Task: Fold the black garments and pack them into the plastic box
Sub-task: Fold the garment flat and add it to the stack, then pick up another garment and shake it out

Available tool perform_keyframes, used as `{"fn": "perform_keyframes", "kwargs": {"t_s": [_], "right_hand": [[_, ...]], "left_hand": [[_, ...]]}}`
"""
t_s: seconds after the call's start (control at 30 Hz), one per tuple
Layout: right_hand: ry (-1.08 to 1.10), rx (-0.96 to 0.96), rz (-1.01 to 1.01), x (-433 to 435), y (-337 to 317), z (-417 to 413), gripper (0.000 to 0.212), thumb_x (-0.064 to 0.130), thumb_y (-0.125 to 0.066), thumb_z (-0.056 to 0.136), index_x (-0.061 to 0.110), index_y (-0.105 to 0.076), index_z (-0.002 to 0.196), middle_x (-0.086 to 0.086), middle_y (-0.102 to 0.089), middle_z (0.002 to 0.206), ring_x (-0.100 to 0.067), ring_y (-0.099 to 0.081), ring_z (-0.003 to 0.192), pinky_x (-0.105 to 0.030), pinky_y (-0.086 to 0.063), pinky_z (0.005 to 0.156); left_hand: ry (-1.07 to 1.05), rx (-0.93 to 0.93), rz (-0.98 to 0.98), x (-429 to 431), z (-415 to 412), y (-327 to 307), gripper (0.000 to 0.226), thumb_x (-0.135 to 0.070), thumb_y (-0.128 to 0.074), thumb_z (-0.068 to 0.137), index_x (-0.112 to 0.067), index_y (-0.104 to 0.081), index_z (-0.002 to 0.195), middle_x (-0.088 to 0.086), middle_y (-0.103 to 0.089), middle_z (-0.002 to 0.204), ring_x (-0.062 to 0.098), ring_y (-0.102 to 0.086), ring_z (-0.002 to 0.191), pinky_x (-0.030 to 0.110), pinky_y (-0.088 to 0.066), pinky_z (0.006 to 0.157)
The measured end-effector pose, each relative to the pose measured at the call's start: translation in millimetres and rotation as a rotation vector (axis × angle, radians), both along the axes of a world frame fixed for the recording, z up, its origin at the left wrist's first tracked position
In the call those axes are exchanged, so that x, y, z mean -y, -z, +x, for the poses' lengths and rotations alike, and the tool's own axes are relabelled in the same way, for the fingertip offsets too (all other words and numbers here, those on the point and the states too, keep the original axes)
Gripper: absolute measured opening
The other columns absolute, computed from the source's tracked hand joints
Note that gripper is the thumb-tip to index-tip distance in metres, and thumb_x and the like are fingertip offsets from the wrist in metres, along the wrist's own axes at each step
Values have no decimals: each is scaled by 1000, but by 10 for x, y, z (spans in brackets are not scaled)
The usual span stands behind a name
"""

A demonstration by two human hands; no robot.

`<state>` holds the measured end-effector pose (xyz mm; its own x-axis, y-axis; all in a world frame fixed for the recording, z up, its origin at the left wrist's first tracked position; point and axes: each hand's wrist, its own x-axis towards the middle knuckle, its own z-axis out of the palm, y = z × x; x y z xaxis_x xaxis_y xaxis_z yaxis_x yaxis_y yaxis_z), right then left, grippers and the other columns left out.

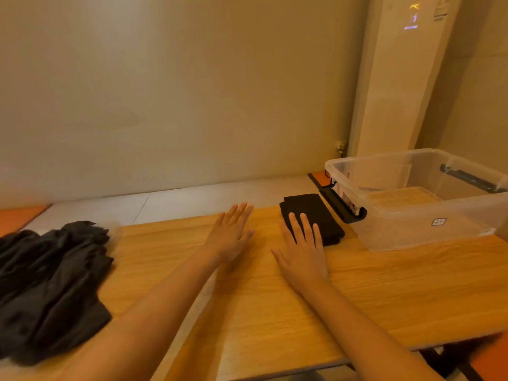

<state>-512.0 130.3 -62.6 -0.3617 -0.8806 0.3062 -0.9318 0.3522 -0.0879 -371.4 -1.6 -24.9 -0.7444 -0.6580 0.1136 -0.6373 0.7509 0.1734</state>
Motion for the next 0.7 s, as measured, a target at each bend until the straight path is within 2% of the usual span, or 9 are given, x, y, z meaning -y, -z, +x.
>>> {"fn": "perform_keyframes", "kwargs": {"t_s": [0.1,0.17,0.3,0.37,0.47,0.57,0.7], "right_hand": [[-122,-17,-26,129,-115,329,69,61,-19,95,27,3,151,-1,16,159,-22,23,144,-41,18,115],[-231,-7,-23,276,-170,616,67,58,-22,97,28,4,151,1,18,157,-21,24,143,-39,18,114],[-452,-27,-34,631,-296,1295,65,57,-12,95,27,-9,153,1,-3,161,-18,12,147,-36,12,116],[-587,26,24,790,-375,1675,58,48,-24,101,26,-11,153,2,-11,161,-16,-1,148,-33,4,117],[-742,97,6,1000,-493,2251,55,41,-35,102,24,-20,152,2,-25,157,-16,-19,145,-33,-10,117],[-811,225,-34,1158,-519,2758,54,38,-41,101,21,-28,150,1,-32,154,-17,-26,142,-34,-19,116],[-837,325,-59,1337,-523,3265,55,36,-44,100,19,-27,150,1,-31,154,-15,-23,143,-35,-21,117]], "left_hand": [[-69,-6,-74,65,503,-131,60,-42,-25,103,-24,3,153,-4,8,161,12,11,147,34,7,118],[-95,-11,-139,73,849,-193,60,-43,-25,103,-23,1,153,-4,7,161,12,11,147,34,6,119],[-199,17,-223,154,1692,-274,61,-45,-25,102,-23,0,153,-4,7,161,13,11,147,32,9,117],[-287,-22,-237,203,2118,-313,61,-44,-27,102,-21,-3,153,-3,4,161,13,8,148,33,8,118],[-417,-137,-286,210,2684,-328,59,-38,-37,101,-16,-18,153,0,-13,160,15,-6,148,36,0,120],[-548,-216,-314,207,3152,-285,57,-34,-46,99,-12,-30,149,5,-28,156,20,-20,145,41,-13,120],[-680,-298,-139,209,3570,-179,64,-33,-50,98,-12,-22,151,7,-25,157,23,-22,145,42,-26,116]]}}
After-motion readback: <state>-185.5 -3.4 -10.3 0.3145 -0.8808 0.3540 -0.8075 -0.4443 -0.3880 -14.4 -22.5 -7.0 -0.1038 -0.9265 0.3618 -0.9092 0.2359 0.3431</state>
